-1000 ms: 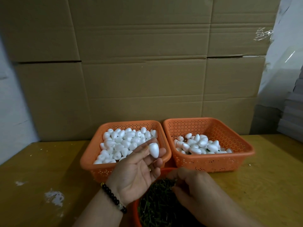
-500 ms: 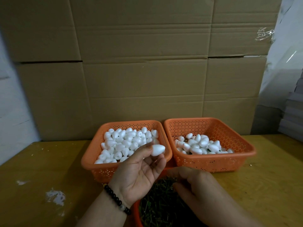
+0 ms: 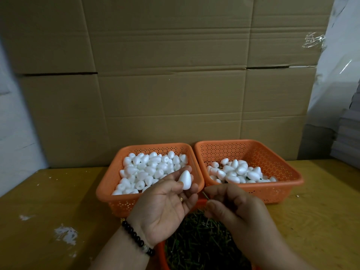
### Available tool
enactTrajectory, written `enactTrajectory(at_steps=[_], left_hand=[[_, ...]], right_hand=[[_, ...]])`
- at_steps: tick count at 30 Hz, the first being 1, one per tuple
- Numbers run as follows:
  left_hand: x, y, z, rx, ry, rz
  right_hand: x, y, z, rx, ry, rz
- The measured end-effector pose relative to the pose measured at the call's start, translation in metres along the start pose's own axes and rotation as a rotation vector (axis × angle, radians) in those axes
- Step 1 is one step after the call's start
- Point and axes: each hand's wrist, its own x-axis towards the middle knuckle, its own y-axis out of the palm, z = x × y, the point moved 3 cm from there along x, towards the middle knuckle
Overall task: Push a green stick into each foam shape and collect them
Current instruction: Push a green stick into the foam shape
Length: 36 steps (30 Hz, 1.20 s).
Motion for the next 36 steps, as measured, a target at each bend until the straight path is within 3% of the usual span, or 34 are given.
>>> enactTrajectory(at_steps=[7,16,28,36], left_hand=[[-0.001,0.002,0.001,0.066,0.005,-0.003],[-0.001,0.002,0.003,-0.019,-0.036,-0.022],[-0.001,0.004,0.006,-0.199,-0.108,-0.023],[-0.002,0.005,0.009,-0.21,-0.066,-0.041]], right_hand=[[0.0,0.0,0.0,0.081,0.021,-0.011],[0.0,0.002,0.001,0.083,0.069,0.103],[0.001,-0.002,0.006,0.403,0.108,0.03],[0.001,-0.002,0.011,0.305,0.057,-0.05]])
